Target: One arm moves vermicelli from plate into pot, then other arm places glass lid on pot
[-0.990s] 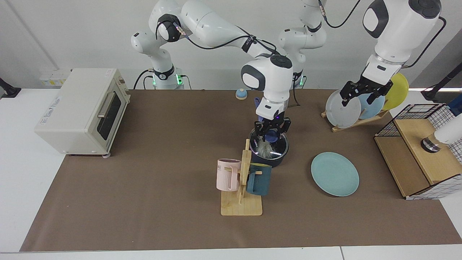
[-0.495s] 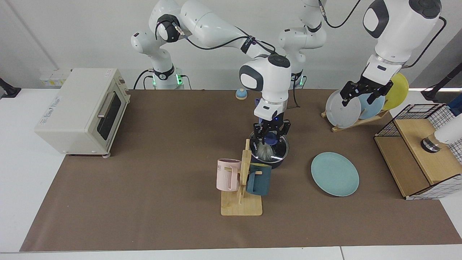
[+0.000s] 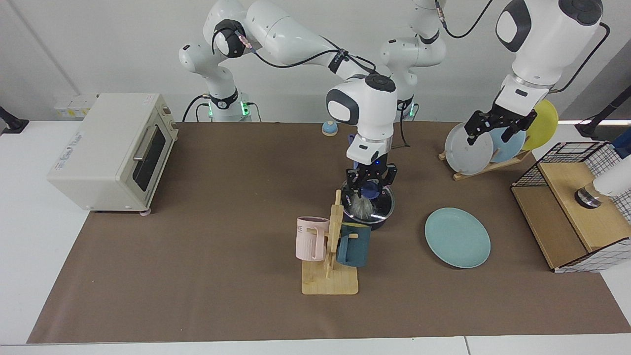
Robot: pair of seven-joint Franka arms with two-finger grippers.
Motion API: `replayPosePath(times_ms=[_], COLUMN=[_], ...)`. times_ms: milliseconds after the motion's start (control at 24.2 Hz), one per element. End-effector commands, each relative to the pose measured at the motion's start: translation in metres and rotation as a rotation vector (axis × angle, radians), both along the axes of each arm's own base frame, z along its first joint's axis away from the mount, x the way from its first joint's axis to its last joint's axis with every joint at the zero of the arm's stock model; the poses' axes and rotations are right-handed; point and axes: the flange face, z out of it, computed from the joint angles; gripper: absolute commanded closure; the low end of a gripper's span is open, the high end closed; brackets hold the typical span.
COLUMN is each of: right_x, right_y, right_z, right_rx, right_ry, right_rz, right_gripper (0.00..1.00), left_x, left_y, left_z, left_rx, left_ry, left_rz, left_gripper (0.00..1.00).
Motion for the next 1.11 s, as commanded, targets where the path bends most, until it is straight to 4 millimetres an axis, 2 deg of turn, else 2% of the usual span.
replayPosePath(times_ms=[0, 371, 412, 536, 577, 660, 701, 825, 990, 1072], right_x=[0.0027, 0.0005, 0.0012, -0.0055, -0.0049, -0.0055, -0.0046, -0.0037, -0.0019, -0.002], right_y=[0.0001, 0.0011, 0.0004, 0.006, 0.0047, 0.004, 0.0029, 0.0015, -0.0004, -0.0002], right_z=[0.0037, 0.0004, 0.0017, 0.0065, 0.0062, 0.0068, 0.008, 0.0071, 0.0065, 0.0061], right_rx=[0.02, 0.013, 0.019, 0.028, 0.026, 0.025, 0.022, 0.013, 0.009, 0.013], right_ry=[0.006, 0.01, 0.01, 0.014, 0.014, 0.014, 0.009, 0.006, 0.003, 0.003], right_rz=[0.027, 0.038, 0.035, 0.04, 0.038, 0.041, 0.042, 0.044, 0.044, 0.043], right_gripper=[1.0, 1.0, 0.88, 0.84, 0.77, 0.44, 0.32, 0.23, 0.22, 0.17], left_x=[-0.0025, -0.0025, -0.0025, -0.0025, -0.0025, -0.0025, -0.0025, -0.0025, -0.0025, -0.0025], left_y=[0.002, 0.0028, 0.0028, 0.0028, 0.0028, 0.003, 0.0028, 0.0028, 0.0028, 0.0028], left_z=[0.0027, 0.0027, 0.0027, 0.0027, 0.0027, 0.0027, 0.0027, 0.0027, 0.0027, 0.0027], left_rx=[0.002, 0.002, 0.002, 0.002, 0.002, 0.004, 0.002, 0.002, 0.002, 0.002], left_ry=[0.005, 0.005, 0.005, 0.005, 0.005, 0.005, 0.005, 0.005, 0.005, 0.005], left_rz=[0.002, 0.002, 0.002, 0.002, 0.002, 0.002, 0.002, 0.002, 0.002, 0.002], left_gripper=[0.0, 0.0, 0.0, 0.0, 0.0, 0.0, 0.0, 0.0, 0.0, 0.0])
